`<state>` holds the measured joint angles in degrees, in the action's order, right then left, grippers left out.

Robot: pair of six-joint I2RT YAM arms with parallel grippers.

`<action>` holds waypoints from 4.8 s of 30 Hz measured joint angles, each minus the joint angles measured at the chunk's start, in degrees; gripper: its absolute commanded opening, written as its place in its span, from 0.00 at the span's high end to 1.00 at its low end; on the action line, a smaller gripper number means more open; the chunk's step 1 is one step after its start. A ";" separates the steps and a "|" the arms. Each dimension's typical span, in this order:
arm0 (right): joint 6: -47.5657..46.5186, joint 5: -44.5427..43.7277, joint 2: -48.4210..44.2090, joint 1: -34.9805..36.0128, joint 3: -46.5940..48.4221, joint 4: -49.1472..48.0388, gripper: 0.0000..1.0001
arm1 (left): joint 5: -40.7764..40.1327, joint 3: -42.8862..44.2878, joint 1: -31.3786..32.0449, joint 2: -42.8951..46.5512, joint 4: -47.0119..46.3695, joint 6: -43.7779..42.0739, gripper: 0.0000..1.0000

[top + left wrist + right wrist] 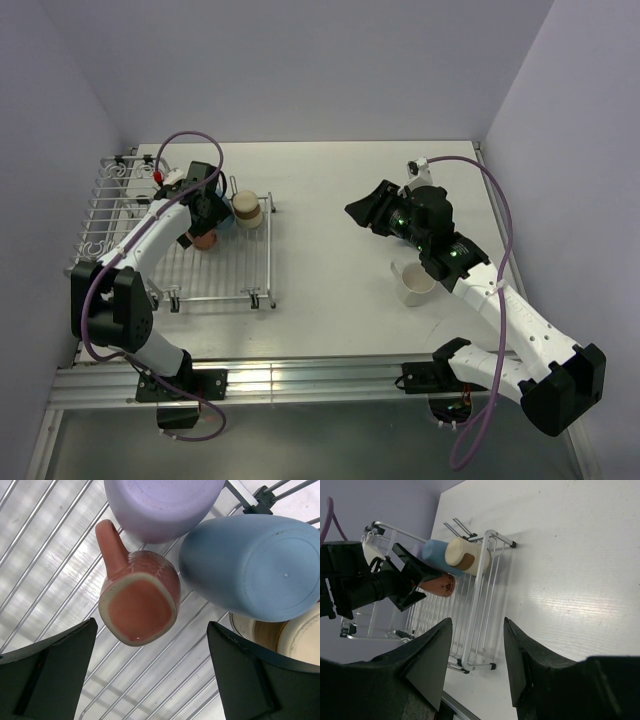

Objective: Load the cups into the dish rack

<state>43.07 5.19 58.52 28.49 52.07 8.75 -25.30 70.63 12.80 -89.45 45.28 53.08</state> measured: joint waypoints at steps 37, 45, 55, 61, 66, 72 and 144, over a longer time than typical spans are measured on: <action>-7.72 -19.91 6.23 -2.62 5.53 13.20 0.43 | -4.79 5.79 14.29 12.90 8.52 -3.13 0.01; -11.43 -26.01 16.61 -10.67 10.27 18.29 0.45 | 5.57 4.68 15.43 23.23 0.61 -11.67 0.01; -13.60 -26.67 25.77 -14.95 13.31 20.02 0.47 | 12.41 3.13 15.54 25.49 -3.21 -15.32 0.01; -14.36 -25.62 30.12 -16.09 15.08 19.96 0.48 | 14.01 2.29 15.54 25.49 -4.09 -16.04 0.01; -14.64 -24.68 33.31 -16.31 16.55 19.87 0.49 | 14.97 1.70 15.54 25.49 -4.37 -16.04 0.01; -14.69 -23.12 37.13 -16.35 17.05 19.47 0.55 | 15.17 1.20 15.54 25.49 -4.50 -16.22 0.01; 15.41 41.94 2.58 0.26 -7.45 -53.79 1.00 | 77.13 -19.85 14.34 23.58 -67.69 11.23 0.01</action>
<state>58.48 47.13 61.10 28.75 44.62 -45.04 51.83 50.78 27.14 -65.87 -22.41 64.31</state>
